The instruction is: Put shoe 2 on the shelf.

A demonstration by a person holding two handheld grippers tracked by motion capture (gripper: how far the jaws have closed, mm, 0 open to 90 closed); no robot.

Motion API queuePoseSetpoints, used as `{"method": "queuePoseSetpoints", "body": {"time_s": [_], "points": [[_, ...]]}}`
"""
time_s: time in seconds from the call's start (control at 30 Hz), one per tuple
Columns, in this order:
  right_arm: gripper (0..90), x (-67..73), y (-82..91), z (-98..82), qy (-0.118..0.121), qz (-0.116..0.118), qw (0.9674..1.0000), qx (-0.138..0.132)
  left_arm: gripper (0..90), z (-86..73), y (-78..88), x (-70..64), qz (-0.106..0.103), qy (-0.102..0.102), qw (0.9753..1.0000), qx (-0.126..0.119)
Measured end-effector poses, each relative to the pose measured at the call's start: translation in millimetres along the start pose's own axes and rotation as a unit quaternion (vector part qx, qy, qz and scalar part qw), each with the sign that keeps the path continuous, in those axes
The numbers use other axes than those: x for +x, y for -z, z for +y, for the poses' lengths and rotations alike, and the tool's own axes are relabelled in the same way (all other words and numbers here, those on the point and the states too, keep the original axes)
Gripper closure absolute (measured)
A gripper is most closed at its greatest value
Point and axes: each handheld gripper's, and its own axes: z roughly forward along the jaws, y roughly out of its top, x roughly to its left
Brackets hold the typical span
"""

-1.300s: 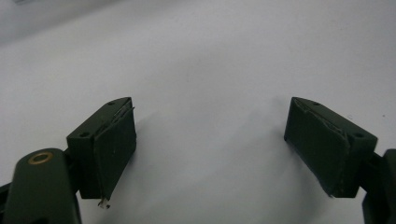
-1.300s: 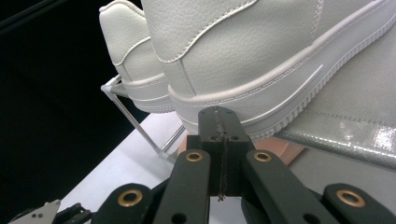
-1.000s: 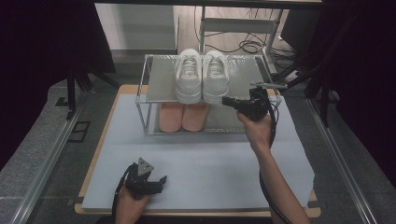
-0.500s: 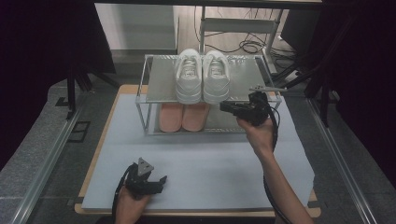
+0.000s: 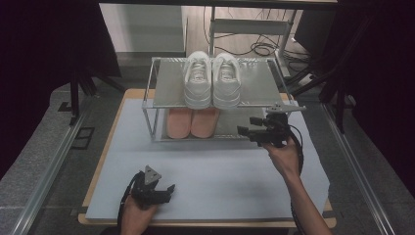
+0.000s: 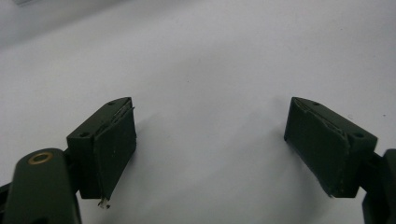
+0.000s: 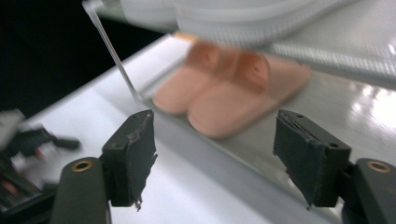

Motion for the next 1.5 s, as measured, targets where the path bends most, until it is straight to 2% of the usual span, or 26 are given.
{"method": "queuePoseSetpoints", "body": {"time_s": [0.17,0.5,0.67,0.83,0.97,1.03,1.17,1.27,1.33,1.43,1.5], "points": [[21.4,-4.5,6.1,-21.6,0.028,-0.017,0.9993,0.018,16.6,0.0,0.1,-0.1,0.0,0.0,1.0,0.0],[14.1,-10.3,21.3,-64.8,0.054,-0.053,0.9959,0.049,16.6,-0.1,0.1,-0.4,0.001,0.001,1.0,0.0],[12.9,-13.9,26.8,-92.2,0.055,-0.068,0.9944,0.059,16.6,-0.1,0.2,-0.5,0.001,0.0,1.0,0.0],[9.6,-20.1,25.5,-121.1,0.044,-0.078,0.9932,0.075,16.6,0.0,0.1,-0.2,0.001,0.001,1.0,0.0],[4.0,-23.4,22.3,-143.1,0.044,-0.095,0.99,0.095,16.6,0.0,0.0,0.0,0.0,0.002,1.0,0.0],[0.9,-25.2,20.0,-153.9,0.039,-0.101,0.9884,0.106,16.6,0.0,-0.4,-0.1,-0.001,0.005,1.0,-0.001],[0.0,-31.5,14.5,-175.1,0.017,-0.098,0.988,0.118,16.6,0.1,-0.2,0.8,-0.003,0.004,1.0,0.002],[0.0,-28.9,13.3,-175.5,0.027,-0.103,0.9866,0.124,16.6,0.0,-0.1,0.0,0.0,0.002,1.0,0.001],[0.0,-26.8,11.0,-175.8,0.033,-0.111,0.9845,0.132,16.6,-0.1,0.0,0.1,-0.001,0.002,1.0,0.001],[0.0,-27.2,11.2,-176.2,0.034,-0.11,0.9847,0.131,16.6,-0.2,0.1,-0.9,0.002,0.0,1.0,-0.001],[0.0,-26.9,11.2,-176.6,0.033,-0.11,0.9847,0.131,16.6,0.1,-0.3,1.0,-0.005,0.006,1.0,0.004]]}}
